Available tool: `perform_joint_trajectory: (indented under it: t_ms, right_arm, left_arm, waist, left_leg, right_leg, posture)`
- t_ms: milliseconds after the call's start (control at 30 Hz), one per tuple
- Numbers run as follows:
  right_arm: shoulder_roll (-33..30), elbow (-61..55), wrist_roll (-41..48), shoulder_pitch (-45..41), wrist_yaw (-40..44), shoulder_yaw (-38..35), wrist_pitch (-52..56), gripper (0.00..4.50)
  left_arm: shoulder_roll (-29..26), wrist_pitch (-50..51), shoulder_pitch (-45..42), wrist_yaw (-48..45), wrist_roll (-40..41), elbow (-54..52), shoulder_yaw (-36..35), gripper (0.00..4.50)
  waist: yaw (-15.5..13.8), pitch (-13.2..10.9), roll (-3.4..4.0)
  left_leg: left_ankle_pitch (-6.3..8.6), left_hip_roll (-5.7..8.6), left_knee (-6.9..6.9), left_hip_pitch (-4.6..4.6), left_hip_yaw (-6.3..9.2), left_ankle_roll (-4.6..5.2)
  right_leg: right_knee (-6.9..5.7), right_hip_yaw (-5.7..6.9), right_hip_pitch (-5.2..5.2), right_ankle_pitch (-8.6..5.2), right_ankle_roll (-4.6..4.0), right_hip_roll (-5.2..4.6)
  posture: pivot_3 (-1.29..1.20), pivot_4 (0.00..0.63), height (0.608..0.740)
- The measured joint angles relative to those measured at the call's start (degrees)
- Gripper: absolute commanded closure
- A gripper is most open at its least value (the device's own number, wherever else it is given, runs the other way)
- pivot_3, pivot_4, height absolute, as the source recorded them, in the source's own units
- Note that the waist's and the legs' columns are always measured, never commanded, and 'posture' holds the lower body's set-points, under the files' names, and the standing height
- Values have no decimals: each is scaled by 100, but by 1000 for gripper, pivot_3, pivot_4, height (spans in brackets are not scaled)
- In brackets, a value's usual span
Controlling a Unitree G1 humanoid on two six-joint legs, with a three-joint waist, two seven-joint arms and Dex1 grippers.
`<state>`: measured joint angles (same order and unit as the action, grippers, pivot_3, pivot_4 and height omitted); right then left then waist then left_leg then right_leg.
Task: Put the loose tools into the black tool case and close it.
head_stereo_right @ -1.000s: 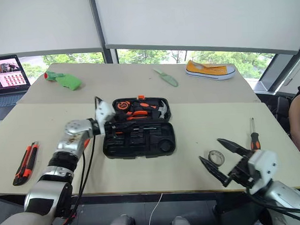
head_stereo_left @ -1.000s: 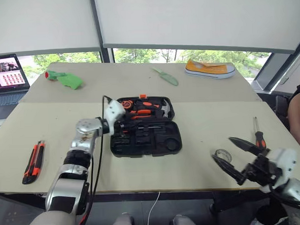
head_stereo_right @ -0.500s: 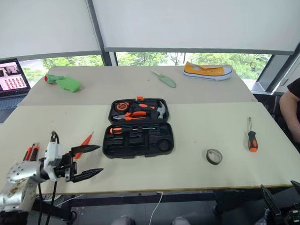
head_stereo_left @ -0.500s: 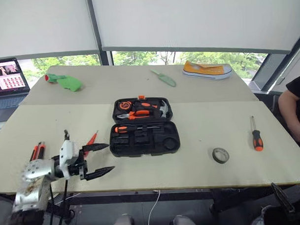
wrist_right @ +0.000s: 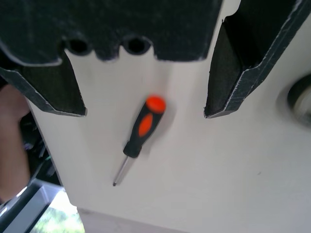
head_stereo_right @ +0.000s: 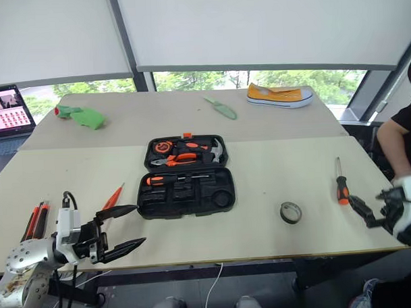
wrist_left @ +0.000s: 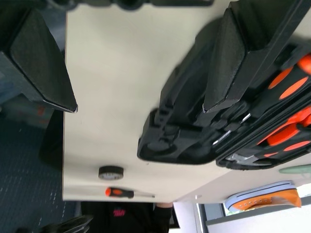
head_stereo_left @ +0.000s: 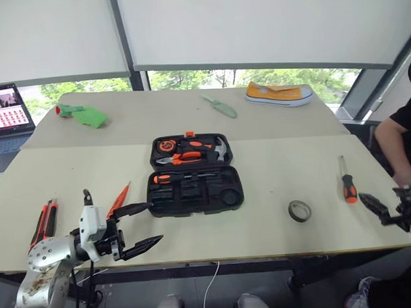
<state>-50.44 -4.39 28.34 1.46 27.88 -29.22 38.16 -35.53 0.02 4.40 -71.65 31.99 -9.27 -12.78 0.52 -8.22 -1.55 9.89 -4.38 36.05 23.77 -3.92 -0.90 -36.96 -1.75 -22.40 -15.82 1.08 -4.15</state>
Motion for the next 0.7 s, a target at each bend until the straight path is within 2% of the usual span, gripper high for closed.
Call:
perform_joint_trajectory:
  t_ms: [100, 200, 333, 500, 567, 700]
  right_arm:
    - [-52, 1008, -159, -1117, -20, 645, 584, 0]
    - [-64, 1732, -367, -1715, 73, 1055, 718, 0]
    - [-51, 2852, -734, -2539, 190, 1478, 668, 991]
    - [77, 3592, -1021, -2845, 113, 1571, 539, 2831]
    - [76, 3623, -1067, -2847, 98, 1564, 524, 3402]
    - [76, 3610, -1141, -2748, 171, 1541, 341, 3461]
  left_arm:
    - [12, 138, -19, 91, 74, -109, 55, 88]
    - [31, 162, -60, 151, 102, -148, 79, 88]
    - [76, 155, -110, 220, 104, -171, 147, 0]
    - [102, 116, -142, 227, 102, -189, 174, 0]
    - [102, 109, -153, 226, 104, -216, 173, 0]
    - [104, 109, -156, 229, 105, -236, 173, 0]
  waist:
    - [3, 0, 0]
    - [-3, 1, 1]
    - [18, 1, -4]
    - [23, 1, -4]
    - [20, 0, -4]
    - [7, 0, -4]
  left_leg:
    - [8, 15, -11, 27, -1, 12]
    - [17, 39, -6, 57, -1, 28]
    - [22, 53, 7, 82, -5, 36]
    - [21, 53, 21, 82, -5, 36]
    - [21, 52, 27, 82, -4, 37]
    - [20, 54, 33, 82, -4, 38]
  right_leg:
    - [6, -16, -23, 4, 34, -3]
    - [3, -51, -52, -5, 53, -5]
    - [7, -69, -64, -1, 76, -12]
    - [0, -73, -62, 4, 81, -11]
    - [-2, -72, -60, 6, 83, -10]
    - [-2, -74, -56, 8, 87, -10]
  posture:
    - [0, 150, 740]
    - [0, 150, 740]
    - [0, 150, 740]
    - [0, 150, 740]
    - [0, 150, 740]
    - [0, 150, 740]
